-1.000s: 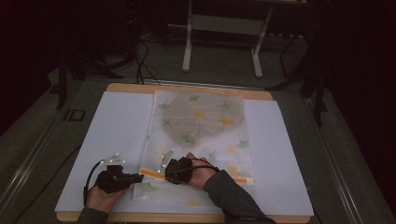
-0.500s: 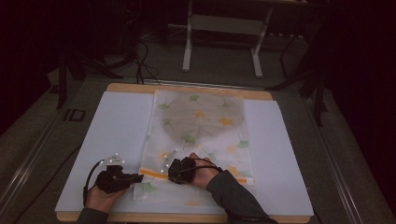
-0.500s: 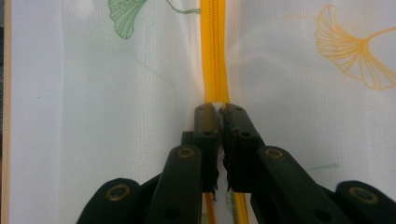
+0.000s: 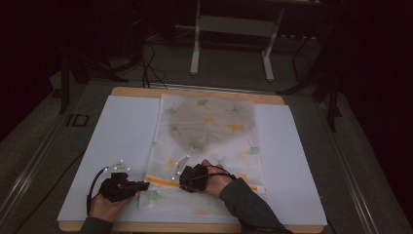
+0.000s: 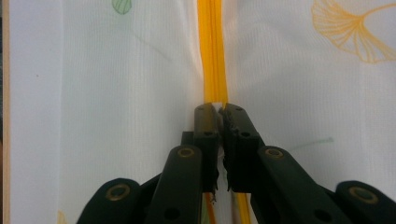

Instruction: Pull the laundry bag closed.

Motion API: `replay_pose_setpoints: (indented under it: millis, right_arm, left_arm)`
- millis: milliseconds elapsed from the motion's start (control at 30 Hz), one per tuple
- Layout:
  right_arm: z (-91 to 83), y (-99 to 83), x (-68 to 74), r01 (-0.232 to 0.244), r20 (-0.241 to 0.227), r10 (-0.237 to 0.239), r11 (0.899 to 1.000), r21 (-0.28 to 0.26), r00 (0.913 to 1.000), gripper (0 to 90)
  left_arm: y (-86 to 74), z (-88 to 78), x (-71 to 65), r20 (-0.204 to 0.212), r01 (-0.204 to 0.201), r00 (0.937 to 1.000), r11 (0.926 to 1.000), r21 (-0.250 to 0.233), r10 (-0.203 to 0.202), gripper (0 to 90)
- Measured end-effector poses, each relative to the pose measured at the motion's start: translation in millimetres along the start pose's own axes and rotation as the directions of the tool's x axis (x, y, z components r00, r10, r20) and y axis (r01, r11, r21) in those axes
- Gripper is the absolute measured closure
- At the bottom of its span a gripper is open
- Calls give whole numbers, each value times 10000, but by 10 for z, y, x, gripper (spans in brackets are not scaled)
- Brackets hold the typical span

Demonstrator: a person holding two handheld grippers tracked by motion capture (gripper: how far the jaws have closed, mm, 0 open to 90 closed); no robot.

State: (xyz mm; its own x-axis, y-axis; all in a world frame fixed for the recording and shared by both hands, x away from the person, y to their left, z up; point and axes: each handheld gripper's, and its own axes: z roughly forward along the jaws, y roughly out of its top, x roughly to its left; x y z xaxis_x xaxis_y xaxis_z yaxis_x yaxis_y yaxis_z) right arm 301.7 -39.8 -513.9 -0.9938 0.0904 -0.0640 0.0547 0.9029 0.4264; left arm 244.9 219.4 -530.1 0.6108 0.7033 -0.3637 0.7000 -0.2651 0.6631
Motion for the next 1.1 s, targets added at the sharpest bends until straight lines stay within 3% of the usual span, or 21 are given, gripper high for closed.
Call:
replay_pose_setpoints:
  millis: [1100]
  right_arm:
    - [-88, -134, -30, 31, 136, -36, 9993, 385, 9999, 849]
  left_arm:
    - [-6, -5, 8, -42, -4, 10000, 10000, -5, 4, 882]
